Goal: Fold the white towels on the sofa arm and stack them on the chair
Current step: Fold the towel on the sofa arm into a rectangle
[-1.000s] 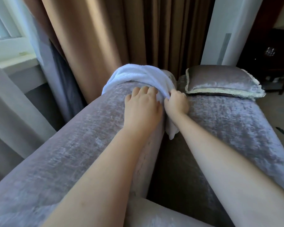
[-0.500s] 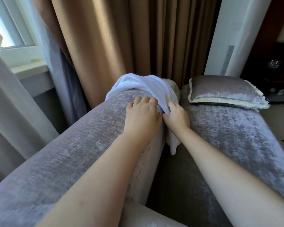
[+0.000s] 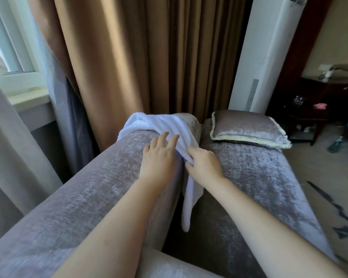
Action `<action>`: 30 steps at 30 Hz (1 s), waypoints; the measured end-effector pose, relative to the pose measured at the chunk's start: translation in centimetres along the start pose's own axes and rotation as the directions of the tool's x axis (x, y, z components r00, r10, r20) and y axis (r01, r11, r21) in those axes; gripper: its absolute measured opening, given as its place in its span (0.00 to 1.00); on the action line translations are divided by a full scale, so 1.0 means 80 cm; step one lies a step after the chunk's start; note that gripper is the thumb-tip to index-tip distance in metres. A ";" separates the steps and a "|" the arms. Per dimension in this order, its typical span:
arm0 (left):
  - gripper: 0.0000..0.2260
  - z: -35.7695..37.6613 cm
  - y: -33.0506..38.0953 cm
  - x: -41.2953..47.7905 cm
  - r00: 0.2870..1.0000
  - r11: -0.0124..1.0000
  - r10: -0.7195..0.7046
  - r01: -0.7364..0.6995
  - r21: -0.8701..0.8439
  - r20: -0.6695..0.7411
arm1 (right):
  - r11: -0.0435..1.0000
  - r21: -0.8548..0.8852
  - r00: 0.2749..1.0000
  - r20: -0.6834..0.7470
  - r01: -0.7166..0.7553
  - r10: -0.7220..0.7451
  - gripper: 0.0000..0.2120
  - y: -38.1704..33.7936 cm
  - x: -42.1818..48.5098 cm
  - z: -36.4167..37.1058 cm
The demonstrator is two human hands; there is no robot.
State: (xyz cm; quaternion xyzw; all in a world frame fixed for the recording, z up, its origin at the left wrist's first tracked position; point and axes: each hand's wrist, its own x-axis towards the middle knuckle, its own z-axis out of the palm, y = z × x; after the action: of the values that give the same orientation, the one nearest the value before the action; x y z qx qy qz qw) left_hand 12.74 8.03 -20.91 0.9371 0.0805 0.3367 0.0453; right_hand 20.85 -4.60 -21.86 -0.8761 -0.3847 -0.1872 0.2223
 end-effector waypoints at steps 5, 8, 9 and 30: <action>0.12 -0.016 0.004 -0.009 0.992 0.994 0.070 -0.060 0.093 -0.109 | 0.945 -0.232 0.954 -0.137 0.230 -0.266 0.12 -0.020 -0.065 -0.085; 0.15 -0.052 0.011 -0.026 0.991 0.990 0.110 -0.103 0.096 -0.070 | 0.915 -0.383 0.987 -0.050 0.125 -0.156 0.23 -0.016 -0.110 -0.142; 0.13 -0.066 0.018 -0.034 0.986 0.985 0.151 -0.143 0.101 -0.076 | 0.899 -0.432 0.992 -0.061 0.071 -0.108 0.24 -0.015 -0.121 -0.165; 0.06 -0.327 0.140 -0.184 0.887 0.897 0.440 -0.442 0.018 -0.138 | 0.856 -0.322 0.911 -0.216 -0.405 0.350 0.07 -0.094 -0.367 -0.418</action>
State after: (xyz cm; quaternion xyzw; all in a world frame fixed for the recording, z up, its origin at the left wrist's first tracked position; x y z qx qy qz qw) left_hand -13.84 -4.83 -8.40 0.9049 -0.1335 0.4029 -0.0316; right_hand -8.73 -35.24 -6.92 -0.9436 -0.1463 -0.2722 0.1189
